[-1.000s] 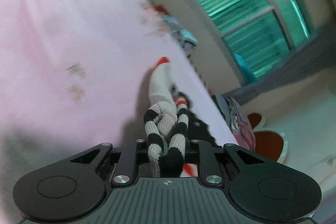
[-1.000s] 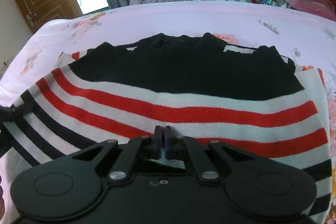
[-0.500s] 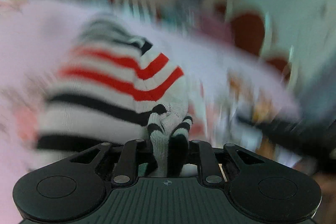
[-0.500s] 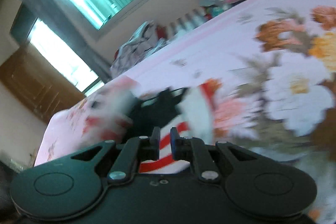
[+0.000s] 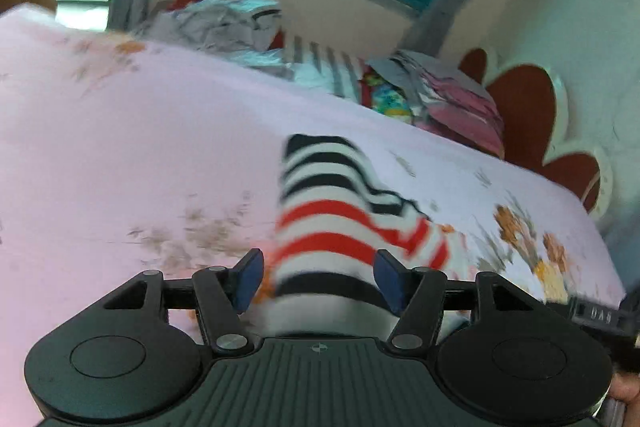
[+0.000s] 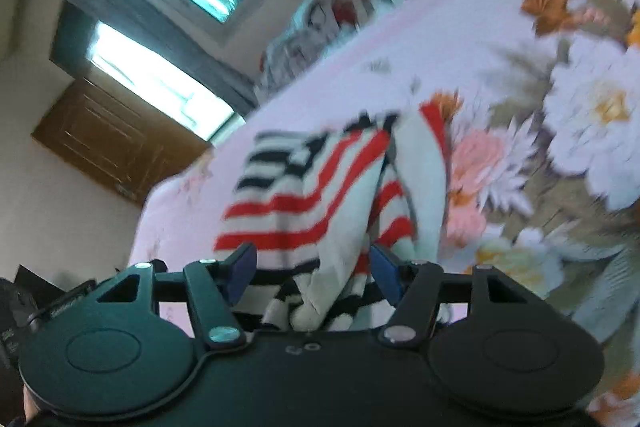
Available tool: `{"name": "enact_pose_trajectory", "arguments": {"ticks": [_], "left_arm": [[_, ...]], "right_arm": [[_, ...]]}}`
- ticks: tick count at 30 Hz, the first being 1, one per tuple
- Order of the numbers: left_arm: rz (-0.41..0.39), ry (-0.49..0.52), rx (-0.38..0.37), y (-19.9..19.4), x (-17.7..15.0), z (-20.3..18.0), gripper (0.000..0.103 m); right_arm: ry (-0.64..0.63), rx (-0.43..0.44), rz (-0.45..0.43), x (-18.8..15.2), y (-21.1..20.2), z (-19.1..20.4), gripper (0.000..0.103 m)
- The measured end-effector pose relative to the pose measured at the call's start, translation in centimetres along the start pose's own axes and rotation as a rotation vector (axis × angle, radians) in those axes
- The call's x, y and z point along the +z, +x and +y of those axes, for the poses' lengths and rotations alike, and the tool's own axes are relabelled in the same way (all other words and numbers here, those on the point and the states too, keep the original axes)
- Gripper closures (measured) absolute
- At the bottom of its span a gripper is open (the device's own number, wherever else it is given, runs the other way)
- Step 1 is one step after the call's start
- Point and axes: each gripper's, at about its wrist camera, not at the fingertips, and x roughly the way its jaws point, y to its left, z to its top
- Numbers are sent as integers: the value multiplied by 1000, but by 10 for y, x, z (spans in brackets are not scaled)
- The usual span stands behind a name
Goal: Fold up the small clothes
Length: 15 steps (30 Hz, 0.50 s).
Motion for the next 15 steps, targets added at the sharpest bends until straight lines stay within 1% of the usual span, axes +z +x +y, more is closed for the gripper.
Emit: {"name": "enact_pose_trajectory", "arguments": {"ticks": [1,3,4,5,6,7,8,9,10,11,12,15], "left_arm": [[10,-13,-1,4,2,10,43],[39,2,-10,21,1,17,43],[63,1,-16,30,-4,20,53],[98,-14,-42,48,-12,21,63],[120,-37,-60,63,-19,22,66],[130,-41,-66,70,-25,25,66],[123,-36,-72,71,-28,26,66],[121,-40,-79,71,-28,26,66],[124,-42,-84,71,-32,23,66],[122,-24,-90,71,-33,21,70],[116,5,-101,73,-34,18,72],[90,79,-146,70,-33,3,72]], "right_arm": [[12,-4,16,1,8,-1,41],[52,-2,57,-1,22,-3,42],[61,-19,83,-3,30,-4,42],[59,-40,96,-4,38,-3,44],[49,-48,106,-5,44,-1,45],[32,-62,111,-5,51,2,52],[6,-91,108,-6,56,7,59],[-35,-115,102,-6,60,14,63],[-81,-125,91,-8,59,21,77],[-129,-128,73,-9,57,28,81],[-168,-131,52,-7,52,33,83],[-278,-120,-54,-7,21,45,84]]}}
